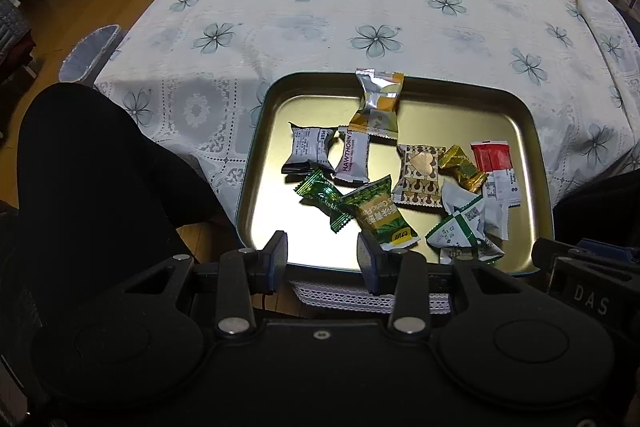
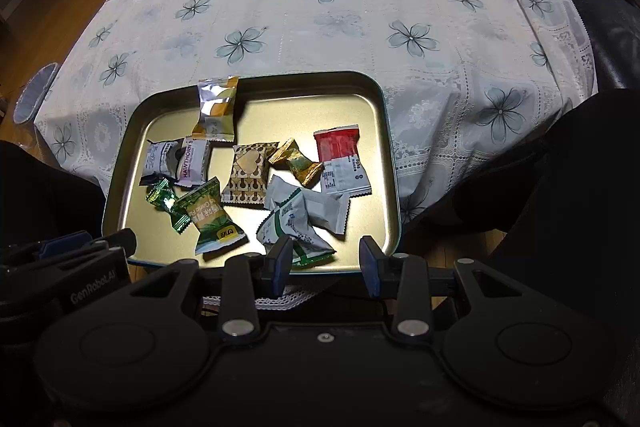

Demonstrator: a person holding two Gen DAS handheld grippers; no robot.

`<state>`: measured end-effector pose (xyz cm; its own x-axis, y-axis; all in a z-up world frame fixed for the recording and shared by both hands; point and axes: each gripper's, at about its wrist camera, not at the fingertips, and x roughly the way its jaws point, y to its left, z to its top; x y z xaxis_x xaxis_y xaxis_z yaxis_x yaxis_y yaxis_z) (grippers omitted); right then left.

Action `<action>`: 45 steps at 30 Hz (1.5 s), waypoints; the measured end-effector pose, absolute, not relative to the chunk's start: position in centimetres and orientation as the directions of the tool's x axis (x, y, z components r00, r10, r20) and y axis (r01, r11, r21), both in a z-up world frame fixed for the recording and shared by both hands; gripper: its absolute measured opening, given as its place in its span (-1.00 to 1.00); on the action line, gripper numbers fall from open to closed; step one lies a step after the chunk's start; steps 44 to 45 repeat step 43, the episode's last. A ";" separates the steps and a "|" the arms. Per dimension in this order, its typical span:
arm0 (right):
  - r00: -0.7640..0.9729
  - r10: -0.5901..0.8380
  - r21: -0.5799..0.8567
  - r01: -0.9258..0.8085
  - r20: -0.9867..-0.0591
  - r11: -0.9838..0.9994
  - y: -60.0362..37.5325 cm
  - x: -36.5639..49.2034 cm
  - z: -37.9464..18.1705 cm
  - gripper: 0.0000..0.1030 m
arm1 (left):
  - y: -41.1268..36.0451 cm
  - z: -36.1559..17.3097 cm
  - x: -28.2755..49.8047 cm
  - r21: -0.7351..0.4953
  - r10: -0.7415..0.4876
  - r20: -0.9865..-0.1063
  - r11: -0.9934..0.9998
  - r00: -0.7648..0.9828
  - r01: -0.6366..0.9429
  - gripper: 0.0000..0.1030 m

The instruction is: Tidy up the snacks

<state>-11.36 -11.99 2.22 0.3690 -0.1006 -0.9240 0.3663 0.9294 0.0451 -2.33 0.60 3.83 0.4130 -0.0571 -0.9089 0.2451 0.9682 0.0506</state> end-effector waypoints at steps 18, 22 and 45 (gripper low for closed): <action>0.394 -0.109 0.039 0.350 -0.913 0.936 -10.9 -13.2 2.9 -0.24 | 1.0 4.8 -4.1 0.042 -0.074 -0.893 0.969 0.444 0.245 -0.07; 0.401 -0.111 0.038 0.347 -0.909 0.937 -10.7 -13.4 3.1 -0.24 | 1.0 4.9 -4.3 0.044 -0.074 -0.890 0.968 0.451 0.246 -0.07; 0.400 -0.109 0.040 0.347 -0.910 0.937 -10.6 -13.5 3.1 -0.25 | 1.1 5.1 -4.4 0.056 -0.066 -0.880 0.969 0.470 0.241 0.13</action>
